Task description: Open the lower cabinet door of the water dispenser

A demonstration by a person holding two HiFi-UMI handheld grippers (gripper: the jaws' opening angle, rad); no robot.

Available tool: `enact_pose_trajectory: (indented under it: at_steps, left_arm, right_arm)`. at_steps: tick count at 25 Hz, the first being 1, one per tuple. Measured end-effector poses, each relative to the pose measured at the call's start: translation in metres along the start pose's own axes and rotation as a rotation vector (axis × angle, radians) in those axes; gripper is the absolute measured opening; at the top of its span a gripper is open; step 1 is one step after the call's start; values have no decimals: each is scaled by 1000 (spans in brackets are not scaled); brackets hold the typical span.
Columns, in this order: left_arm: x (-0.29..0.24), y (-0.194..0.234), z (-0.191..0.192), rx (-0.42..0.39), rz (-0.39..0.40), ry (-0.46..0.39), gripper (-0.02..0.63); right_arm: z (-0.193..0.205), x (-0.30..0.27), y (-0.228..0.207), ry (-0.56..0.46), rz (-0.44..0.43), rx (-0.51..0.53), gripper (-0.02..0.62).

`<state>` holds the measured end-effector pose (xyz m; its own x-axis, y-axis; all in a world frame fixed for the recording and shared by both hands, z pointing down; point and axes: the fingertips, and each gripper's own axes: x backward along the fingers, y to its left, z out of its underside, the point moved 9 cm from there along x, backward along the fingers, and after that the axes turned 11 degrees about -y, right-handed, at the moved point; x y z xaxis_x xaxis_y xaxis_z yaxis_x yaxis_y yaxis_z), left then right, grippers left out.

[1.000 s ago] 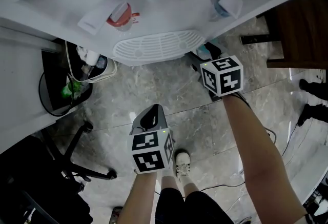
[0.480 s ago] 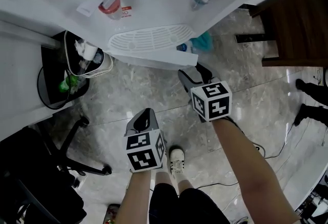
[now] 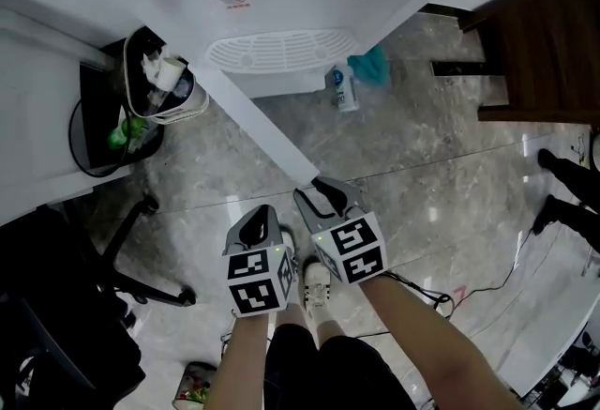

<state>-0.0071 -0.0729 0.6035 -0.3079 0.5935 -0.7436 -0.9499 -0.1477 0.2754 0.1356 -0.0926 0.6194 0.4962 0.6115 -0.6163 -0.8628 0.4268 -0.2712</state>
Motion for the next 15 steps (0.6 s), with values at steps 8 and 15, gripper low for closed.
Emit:
enact_pose_trajectory:
  at_steps: [8, 15]
  left_arm:
    - [17, 33, 16, 33, -69, 13, 6]
    - [26, 36, 19, 38, -66, 19, 6]
  right_arm:
    - [13, -15, 56, 45, -75, -55, -8]
    - [13, -11, 57, 53, -41, -83, -8]
